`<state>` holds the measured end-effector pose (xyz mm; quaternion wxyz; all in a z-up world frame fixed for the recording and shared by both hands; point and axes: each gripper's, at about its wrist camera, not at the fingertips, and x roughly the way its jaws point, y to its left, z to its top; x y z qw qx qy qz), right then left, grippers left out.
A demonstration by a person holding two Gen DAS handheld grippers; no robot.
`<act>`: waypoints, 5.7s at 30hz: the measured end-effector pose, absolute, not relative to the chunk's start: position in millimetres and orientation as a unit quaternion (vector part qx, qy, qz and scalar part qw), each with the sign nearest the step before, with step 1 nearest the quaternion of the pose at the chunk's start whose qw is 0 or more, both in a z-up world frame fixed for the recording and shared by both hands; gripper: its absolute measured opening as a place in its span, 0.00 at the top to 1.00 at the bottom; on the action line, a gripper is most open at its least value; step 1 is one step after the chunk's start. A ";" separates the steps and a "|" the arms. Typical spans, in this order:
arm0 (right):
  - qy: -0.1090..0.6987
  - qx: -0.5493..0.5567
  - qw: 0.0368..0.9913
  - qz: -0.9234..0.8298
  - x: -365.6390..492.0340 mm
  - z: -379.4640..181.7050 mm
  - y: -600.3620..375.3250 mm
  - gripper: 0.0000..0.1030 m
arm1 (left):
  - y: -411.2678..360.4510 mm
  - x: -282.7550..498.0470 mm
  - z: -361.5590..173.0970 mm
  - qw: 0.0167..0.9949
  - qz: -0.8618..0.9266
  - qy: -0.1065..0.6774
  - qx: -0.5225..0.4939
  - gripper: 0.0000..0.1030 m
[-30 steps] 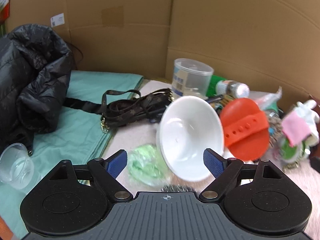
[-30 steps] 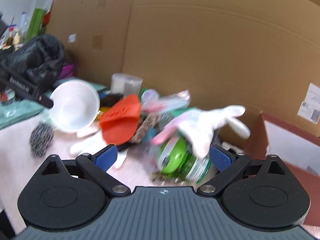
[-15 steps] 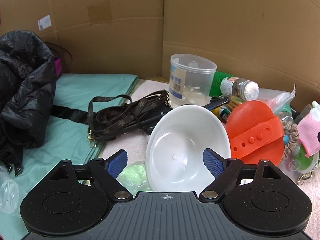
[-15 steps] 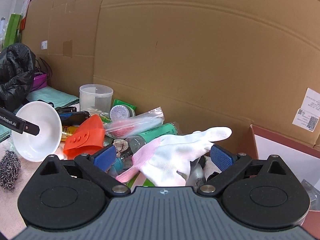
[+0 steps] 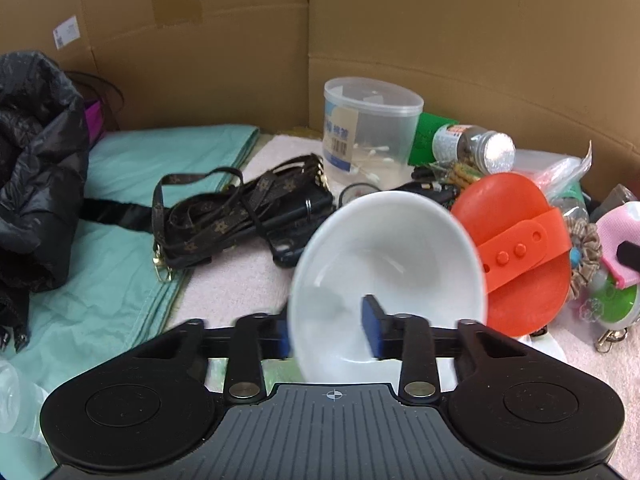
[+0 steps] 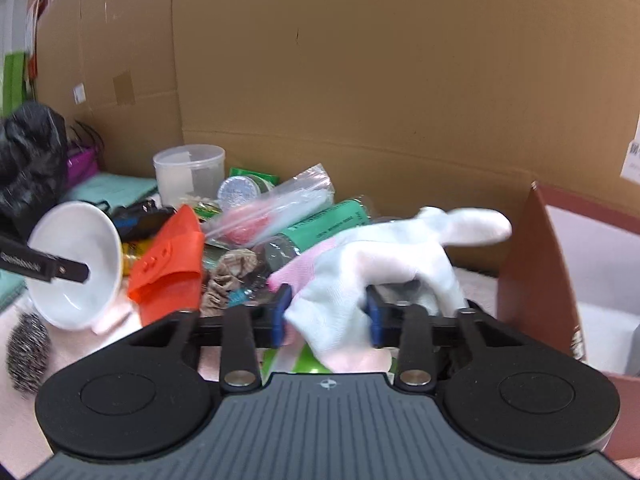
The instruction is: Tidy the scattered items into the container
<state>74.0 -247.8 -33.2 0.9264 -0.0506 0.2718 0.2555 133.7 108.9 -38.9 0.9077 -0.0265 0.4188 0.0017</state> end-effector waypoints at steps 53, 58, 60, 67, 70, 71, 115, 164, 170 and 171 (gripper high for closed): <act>0.207 0.013 0.977 0.041 109.0 5.5 -518.5 0.27 | -272.8 170.1 41.6 0.912 -0.226 0.337 0.051 0.43; 0.284 0.046 0.952 0.105 123.0 2.5 -512.2 0.14 | -256.6 157.8 54.0 0.917 -0.227 0.326 0.043 0.38; 0.306 0.062 0.943 0.112 124.9 3.9 -509.9 0.14 | -250.3 153.6 55.2 0.916 -0.229 0.327 0.043 0.38; 0.329 0.050 0.936 0.113 105.9 11.0 -502.3 0.14 | -222.9 145.7 57.8 0.917 -0.230 0.325 0.032 0.38; 0.324 0.019 0.941 0.095 94.6 8.0 -495.5 0.14 | -211.9 142.1 56.4 0.917 -0.227 0.326 0.028 0.37; 0.318 0.015 0.943 0.091 90.2 7.9 -494.7 0.14 | -209.4 140.2 55.8 0.917 -0.227 0.327 0.027 0.37; 0.191 -0.002 0.982 -0.006 -29.6 15.0 -455.8 0.08 | -206.0 10.2 28.6 0.948 -0.192 0.240 0.083 0.11; 0.169 -0.045 0.979 0.109 -30.4 -5.6 -325.7 0.02 | -38.2 31.2 10.0 0.962 -0.062 0.263 0.048 0.06; 0.180 -0.057 0.974 0.127 -21.4 -14.1 -308.0 0.02 | -20.6 39.9 5.7 0.960 -0.041 0.276 0.033 0.06; 0.182 -0.057 0.973 0.129 -21.0 -15.2 -306.4 0.02 | -22.3 39.7 5.4 0.959 -0.047 0.278 0.031 0.06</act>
